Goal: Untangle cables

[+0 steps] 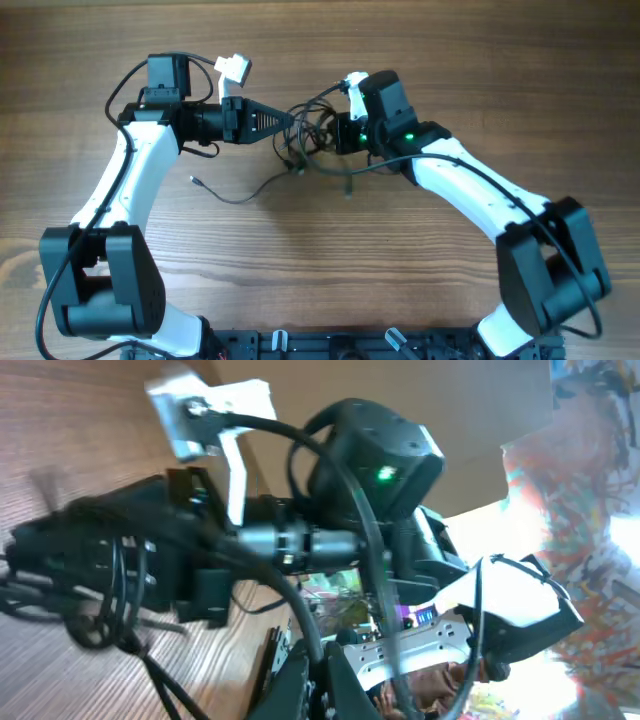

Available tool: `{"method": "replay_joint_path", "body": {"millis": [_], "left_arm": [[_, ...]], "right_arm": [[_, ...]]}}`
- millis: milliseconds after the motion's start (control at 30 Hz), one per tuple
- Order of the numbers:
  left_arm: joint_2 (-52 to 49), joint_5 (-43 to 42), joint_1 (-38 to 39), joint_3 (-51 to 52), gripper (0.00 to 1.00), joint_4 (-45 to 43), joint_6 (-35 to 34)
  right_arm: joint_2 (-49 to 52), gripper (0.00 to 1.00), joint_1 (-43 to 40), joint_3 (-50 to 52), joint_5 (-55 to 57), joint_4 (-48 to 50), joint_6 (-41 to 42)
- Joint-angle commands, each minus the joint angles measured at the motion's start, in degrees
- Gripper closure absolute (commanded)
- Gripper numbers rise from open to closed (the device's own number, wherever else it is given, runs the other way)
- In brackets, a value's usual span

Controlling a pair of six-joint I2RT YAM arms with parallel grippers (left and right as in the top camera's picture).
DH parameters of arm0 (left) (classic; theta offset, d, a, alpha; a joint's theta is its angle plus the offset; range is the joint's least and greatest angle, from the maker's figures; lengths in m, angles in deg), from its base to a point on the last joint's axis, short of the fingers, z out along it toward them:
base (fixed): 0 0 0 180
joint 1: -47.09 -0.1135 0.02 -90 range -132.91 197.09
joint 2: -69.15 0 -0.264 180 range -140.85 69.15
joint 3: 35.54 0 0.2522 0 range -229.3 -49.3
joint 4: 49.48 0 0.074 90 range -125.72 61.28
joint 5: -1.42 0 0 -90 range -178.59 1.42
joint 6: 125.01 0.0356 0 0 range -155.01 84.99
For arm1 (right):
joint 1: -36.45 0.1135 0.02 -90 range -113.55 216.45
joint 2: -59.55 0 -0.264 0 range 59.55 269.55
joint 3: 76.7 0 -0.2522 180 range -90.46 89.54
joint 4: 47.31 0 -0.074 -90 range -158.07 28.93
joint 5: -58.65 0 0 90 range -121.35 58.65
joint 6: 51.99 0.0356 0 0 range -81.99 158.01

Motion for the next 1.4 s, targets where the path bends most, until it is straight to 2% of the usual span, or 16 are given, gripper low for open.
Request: {"method": "replay_joint_path", "body": {"millis": [0,100,200,300,367,400,433,467,500,533,600,667,967,1100,1233,1367], "left_arm": [[1.33,-1.73,-0.28,-0.09,0.95,-0.17,-0.31],[1.33,11.23,-0.57,-0.09,0.93,-0.07,-1.11],[1.33,32.44,-1.62,-0.09,0.92,1.95,-9.70],[1.33,48.52,-2.54,-0.07,0.92,6.99,-10.75],[1.33,55.80,-2.51,-0.07,0.91,9.99,-10.75],[1.33,59.28,-2.51,-0.07,0.89,11.47,-10.78],[1.33,60.43,-2.51,0.04,0.80,12.15,-10.75],[1.33,60.17,-2.51,0.11,0.54,12.63,-10.80],[1.33,57.99,-2.38,0.15,0.35,12.52,-10.75],[1.33,53.24,-2.29,0.15,0.30,12.02,-9.81],[1.33,45.20,-2.29,0.15,0.30,9.75,-5.97],[1.33,41.35,-2.27,0.15,0.30,5.66,-6.05],[1.33,40.22,3.15,0.15,0.36,2.75,-6.01],[1.33,40.79,2.97,0.15,0.46,2.60,-6.03],[1.33,41.07,0.50,0.15,0.43,3.65,-6.01],[1.33,41.03,0.48,0.15,0.45,4.83,-4.04]], "right_arm": [[4.52,0.96,-0.42,-0.11,5.20,-0.79,5.01],[4.33,0.96,-0.42,-0.11,-1.81,-0.22,4.61],[4.33,0.96,-0.76,-0.11,-0.90,-1.46,4.52],[4.33,0.96,-2.23,-0.11,5.57,-3.43,4.55],[4.33,0.96,-3.41,-0.11,4.98,-4.37,4.55],[4.33,0.96,-3.82,-0.11,4.44,-4.74,4.59],[4.33,0.96,-4.17,-0.11,3.34,-4.96,4.59],[4.33,0.96,-4.20,-0.11,1.55,-4.96,4.57],[4.33,0.96,-4.17,-0.11,-0.59,-4.83,4.59],[4.33,0.96,-4.17,-0.11,-3.58,-4.59,4.55],[4.33,0.96,-4.17,-0.11,-6.34,-4.59,4.57],[4.33,0.96,-4.17,-0.11,-9.40,-4.59,4.50],[4.35,0.96,-4.17,-0.11,-13.20,-4.44,1.55],[4.39,0.96,-4.17,-0.11,-10.45,-4.66,1.31],[4.39,0.96,-4.17,-0.11,-4.96,-5.70,0.07],[4.39,0.96,-4.17,-0.11,-2.01,-5.70,0.09]]}}
